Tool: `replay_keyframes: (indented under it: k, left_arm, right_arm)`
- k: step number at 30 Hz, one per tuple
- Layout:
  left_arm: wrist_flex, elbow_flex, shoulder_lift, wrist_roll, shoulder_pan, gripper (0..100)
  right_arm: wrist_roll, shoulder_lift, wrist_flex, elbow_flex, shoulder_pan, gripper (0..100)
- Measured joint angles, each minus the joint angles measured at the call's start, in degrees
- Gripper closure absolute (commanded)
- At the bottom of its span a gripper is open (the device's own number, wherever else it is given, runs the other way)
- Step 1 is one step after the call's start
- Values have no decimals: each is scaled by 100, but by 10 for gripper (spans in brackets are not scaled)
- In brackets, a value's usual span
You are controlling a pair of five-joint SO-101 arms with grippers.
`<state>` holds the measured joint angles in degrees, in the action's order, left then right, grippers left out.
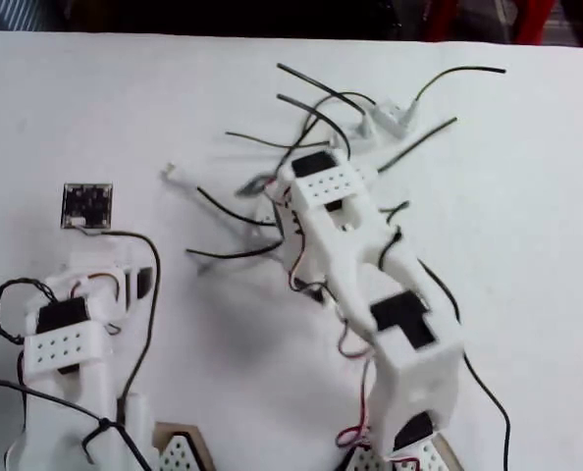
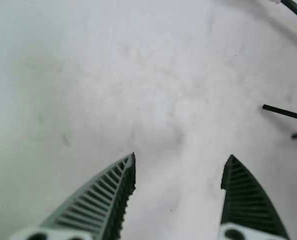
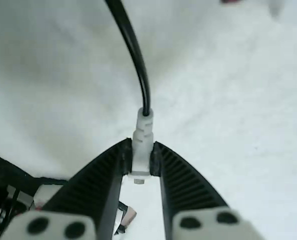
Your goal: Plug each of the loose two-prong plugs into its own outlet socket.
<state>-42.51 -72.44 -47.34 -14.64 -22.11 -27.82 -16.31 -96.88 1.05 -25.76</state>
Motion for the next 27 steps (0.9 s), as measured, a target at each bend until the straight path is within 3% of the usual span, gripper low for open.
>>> replay_keyframes:
  k: [7, 16, 27]
  left_arm:
    - [0, 0, 0, 0, 0, 724]
    - [0, 0, 0, 0, 0, 724]
    - [0, 0, 0, 0, 0, 722]
  right_arm:
    - [1231, 1653, 132, 0, -9, 981]
    - [2330, 2708, 396, -167, -158, 981]
    - [2980, 4888, 2769, -3288, -905, 981]
